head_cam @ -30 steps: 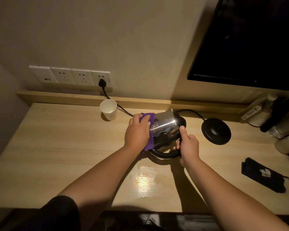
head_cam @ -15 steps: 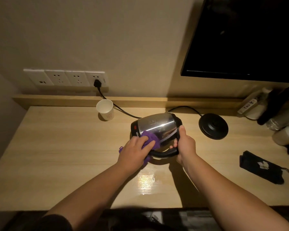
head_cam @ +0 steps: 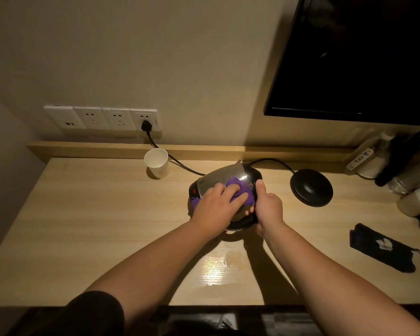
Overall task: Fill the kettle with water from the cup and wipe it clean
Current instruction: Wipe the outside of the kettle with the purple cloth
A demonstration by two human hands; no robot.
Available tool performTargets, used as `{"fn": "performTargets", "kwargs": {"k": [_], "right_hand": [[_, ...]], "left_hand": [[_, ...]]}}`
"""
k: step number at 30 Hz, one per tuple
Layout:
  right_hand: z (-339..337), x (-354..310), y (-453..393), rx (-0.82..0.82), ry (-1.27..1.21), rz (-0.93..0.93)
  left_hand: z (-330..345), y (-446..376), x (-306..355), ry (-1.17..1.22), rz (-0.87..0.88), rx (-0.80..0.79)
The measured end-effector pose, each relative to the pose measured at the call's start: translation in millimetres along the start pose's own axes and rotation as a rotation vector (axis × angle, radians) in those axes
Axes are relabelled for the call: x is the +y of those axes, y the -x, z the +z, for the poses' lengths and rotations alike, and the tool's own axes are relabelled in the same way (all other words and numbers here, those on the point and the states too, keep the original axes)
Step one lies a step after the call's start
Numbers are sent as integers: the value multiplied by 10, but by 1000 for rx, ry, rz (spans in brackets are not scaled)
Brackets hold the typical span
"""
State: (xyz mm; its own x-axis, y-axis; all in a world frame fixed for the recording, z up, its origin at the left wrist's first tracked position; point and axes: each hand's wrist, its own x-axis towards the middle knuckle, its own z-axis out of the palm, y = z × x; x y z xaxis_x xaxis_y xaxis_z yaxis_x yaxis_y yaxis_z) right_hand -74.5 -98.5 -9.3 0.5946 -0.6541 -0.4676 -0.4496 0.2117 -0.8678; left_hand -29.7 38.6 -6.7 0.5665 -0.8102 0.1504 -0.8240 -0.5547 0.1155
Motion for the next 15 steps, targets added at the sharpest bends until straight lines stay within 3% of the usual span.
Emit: {"fn": "performTargets", "kwargs": {"k": [5, 9, 11, 15], "right_hand": [[-45, 19, -22, -24, -68, 72], [-36, 2, -13, -54, -73, 63], [-20, -16, -9, -58, -61, 45], [-42, -38, -4, -36, 9, -2]], "left_hand": [[197, 486, -254, -9, 38, -7], [307, 833, -485, 32, -59, -9], [298, 848, -530, 111, -182, 33], [96, 550, -637, 410, -639, 214]]}}
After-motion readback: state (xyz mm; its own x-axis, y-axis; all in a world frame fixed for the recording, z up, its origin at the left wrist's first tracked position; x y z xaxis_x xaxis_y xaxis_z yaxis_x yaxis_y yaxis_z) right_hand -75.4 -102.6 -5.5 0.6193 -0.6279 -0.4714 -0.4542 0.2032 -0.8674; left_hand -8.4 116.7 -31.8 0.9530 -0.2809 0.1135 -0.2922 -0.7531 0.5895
